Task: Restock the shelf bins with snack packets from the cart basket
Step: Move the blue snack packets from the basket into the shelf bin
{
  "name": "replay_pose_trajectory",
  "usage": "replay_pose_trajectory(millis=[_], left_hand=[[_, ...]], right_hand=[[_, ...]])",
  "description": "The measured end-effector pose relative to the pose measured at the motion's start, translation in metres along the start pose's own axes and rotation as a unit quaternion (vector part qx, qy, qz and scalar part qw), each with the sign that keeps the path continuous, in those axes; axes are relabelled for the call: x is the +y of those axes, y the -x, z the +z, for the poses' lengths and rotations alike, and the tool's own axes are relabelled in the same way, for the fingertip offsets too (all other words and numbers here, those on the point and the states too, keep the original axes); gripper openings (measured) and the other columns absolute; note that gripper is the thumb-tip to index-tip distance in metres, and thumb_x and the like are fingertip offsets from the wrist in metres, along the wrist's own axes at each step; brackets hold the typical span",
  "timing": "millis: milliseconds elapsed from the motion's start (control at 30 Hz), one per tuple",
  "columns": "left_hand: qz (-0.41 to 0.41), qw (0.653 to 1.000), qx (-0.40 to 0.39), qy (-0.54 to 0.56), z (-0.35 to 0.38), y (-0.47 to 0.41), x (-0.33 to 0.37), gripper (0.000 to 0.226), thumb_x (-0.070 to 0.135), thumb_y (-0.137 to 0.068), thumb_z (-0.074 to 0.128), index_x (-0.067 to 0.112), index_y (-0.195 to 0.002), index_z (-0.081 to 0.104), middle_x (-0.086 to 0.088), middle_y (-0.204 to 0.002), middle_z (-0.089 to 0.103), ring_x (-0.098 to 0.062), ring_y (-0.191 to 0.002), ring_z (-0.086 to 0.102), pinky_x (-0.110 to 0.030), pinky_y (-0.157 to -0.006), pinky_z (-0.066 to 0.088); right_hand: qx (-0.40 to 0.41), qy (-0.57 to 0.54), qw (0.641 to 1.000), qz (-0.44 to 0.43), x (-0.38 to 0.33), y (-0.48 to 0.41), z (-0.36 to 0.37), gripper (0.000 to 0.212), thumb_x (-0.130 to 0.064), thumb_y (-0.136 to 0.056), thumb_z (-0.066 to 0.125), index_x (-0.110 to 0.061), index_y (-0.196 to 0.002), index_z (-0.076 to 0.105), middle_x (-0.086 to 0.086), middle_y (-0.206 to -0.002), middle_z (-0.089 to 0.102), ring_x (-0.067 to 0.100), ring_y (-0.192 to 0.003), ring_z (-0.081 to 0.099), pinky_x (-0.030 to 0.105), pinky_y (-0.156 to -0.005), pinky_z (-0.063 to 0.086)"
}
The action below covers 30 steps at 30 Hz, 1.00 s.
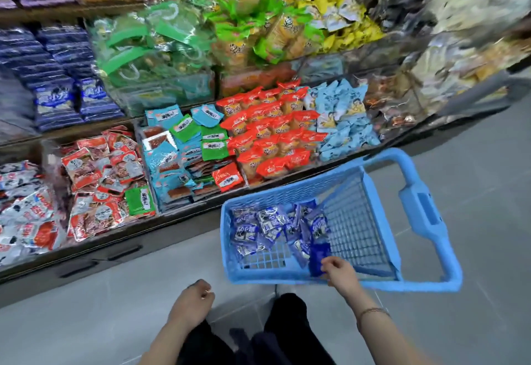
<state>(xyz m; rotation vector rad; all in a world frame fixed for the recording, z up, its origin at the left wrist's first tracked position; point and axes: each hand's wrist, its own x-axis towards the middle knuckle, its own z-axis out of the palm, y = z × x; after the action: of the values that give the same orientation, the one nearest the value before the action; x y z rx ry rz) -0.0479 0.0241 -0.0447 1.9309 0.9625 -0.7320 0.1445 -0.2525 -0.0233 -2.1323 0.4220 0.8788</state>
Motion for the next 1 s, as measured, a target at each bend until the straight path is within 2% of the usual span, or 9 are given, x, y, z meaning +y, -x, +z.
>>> replay_pose_trajectory(millis=[167, 267, 333, 467, 567, 667, 800, 900, 1000], left_hand=[[-0.050, 0.996, 0.076, -0.009, 0.056, -0.014, 0.053, 0.043, 0.022, -0.092, 0.057, 0.006, -0.130, 0.049, -0.014, -0.129, 0.053, -0.030, -0.123, 0.046, -0.031, -0.101, 0.036], [-0.094, 0.986, 0.139, 0.011, 0.072, -0.031, 0.075, 0.052, 0.016, -0.087, 0.064, -0.003, -0.131, 0.045, -0.023, -0.129, 0.051, -0.038, -0.122, 0.045, -0.041, -0.101, 0.036], [-0.127, 0.975, 0.175, 0.045, 0.078, -0.048, 0.083, 0.054, 0.011, -0.082, 0.068, -0.008, -0.128, 0.045, -0.029, -0.123, 0.052, -0.043, -0.116, 0.047, -0.047, -0.097, 0.038], [-0.169, 0.954, 0.234, 0.085, 0.084, -0.093, 0.083, 0.060, 0.019, -0.087, 0.062, -0.001, -0.137, 0.036, -0.026, -0.128, 0.049, -0.043, -0.116, 0.047, -0.050, -0.093, 0.041], [-0.172, 0.934, 0.298, 0.095, 0.086, -0.125, 0.078, 0.041, 0.026, -0.089, 0.058, 0.008, -0.124, 0.044, -0.022, -0.113, 0.059, -0.043, -0.096, 0.060, -0.045, -0.076, 0.046], [-0.184, 0.918, 0.341, 0.077, 0.090, -0.141, 0.070, 0.023, 0.030, -0.091, 0.053, 0.011, -0.097, 0.043, -0.022, -0.088, 0.064, -0.042, -0.076, 0.061, -0.038, -0.060, 0.040], [-0.158, 0.917, 0.362, 0.052, 0.096, -0.145, 0.061, 0.015, 0.021, -0.094, 0.048, 0.010, -0.091, 0.038, -0.023, -0.078, 0.063, -0.042, -0.070, 0.059, -0.039, -0.057, 0.040], [-0.142, 0.916, 0.370, 0.062, 0.098, -0.146, 0.060, 0.015, 0.019, -0.095, 0.046, 0.013, -0.088, 0.034, -0.021, -0.075, 0.059, -0.042, -0.069, 0.057, -0.040, -0.057, 0.043], [-0.137, 0.914, 0.377, 0.058, 0.100, -0.145, 0.058, 0.016, 0.022, -0.095, 0.045, 0.013, -0.089, 0.034, -0.018, -0.075, 0.057, -0.040, -0.067, 0.055, -0.037, -0.056, 0.040]], right_hand=[[-0.071, 0.101, 0.992, -0.002, 0.011, -0.066, -0.043, 0.023, -0.001, -0.091, 0.047, -0.010, -0.072, 0.055, 0.004, -0.058, 0.050, 0.015, -0.051, 0.042, 0.025, -0.050, 0.031], [-0.127, 0.188, 0.974, 0.000, 0.022, -0.103, -0.051, 0.029, -0.003, -0.091, 0.049, -0.014, -0.064, 0.045, 0.000, -0.056, 0.042, 0.016, -0.058, 0.041, 0.024, -0.055, 0.030], [-0.159, 0.238, 0.958, 0.017, 0.027, -0.126, -0.048, 0.019, -0.006, -0.090, 0.051, -0.011, -0.071, 0.048, 0.002, -0.062, 0.044, 0.018, -0.064, 0.043, 0.029, -0.060, 0.033], [-0.186, 0.315, 0.931, 0.016, 0.039, -0.168, -0.021, 0.011, -0.021, -0.089, 0.058, -0.012, -0.090, 0.063, 0.005, -0.088, 0.067, 0.018, -0.082, 0.059, 0.022, -0.067, 0.043], [-0.163, 0.288, 0.943, 0.042, 0.061, -0.196, 0.003, 0.037, -0.023, -0.086, 0.066, -0.006, -0.117, 0.059, 0.012, -0.114, 0.066, 0.020, -0.099, 0.063, 0.021, -0.082, 0.047], [-0.131, 0.250, 0.954, 0.102, 0.078, -0.218, 0.025, 0.070, -0.021, -0.078, 0.075, 0.005, -0.133, 0.041, 0.020, -0.128, 0.055, 0.028, -0.113, 0.059, 0.035, -0.095, 0.049], [-0.089, 0.447, 0.883, 0.113, 0.089, -0.234, 0.051, 0.107, -0.062, -0.078, 0.062, 0.007, -0.144, 0.014, 0.023, -0.144, 0.032, 0.030, -0.132, 0.038, 0.030, -0.102, 0.037], [-0.040, 0.491, 0.863, 0.112, 0.095, -0.238, 0.069, 0.117, -0.073, -0.070, 0.060, 0.006, -0.142, 0.013, 0.025, -0.140, 0.031, 0.034, -0.130, 0.038, 0.036, -0.103, 0.038], [-0.004, 0.509, 0.854, 0.107, 0.099, -0.239, 0.075, 0.107, -0.062, -0.075, 0.064, 0.006, -0.138, 0.011, 0.025, -0.140, 0.031, 0.034, -0.129, 0.039, 0.036, -0.102, 0.039]])
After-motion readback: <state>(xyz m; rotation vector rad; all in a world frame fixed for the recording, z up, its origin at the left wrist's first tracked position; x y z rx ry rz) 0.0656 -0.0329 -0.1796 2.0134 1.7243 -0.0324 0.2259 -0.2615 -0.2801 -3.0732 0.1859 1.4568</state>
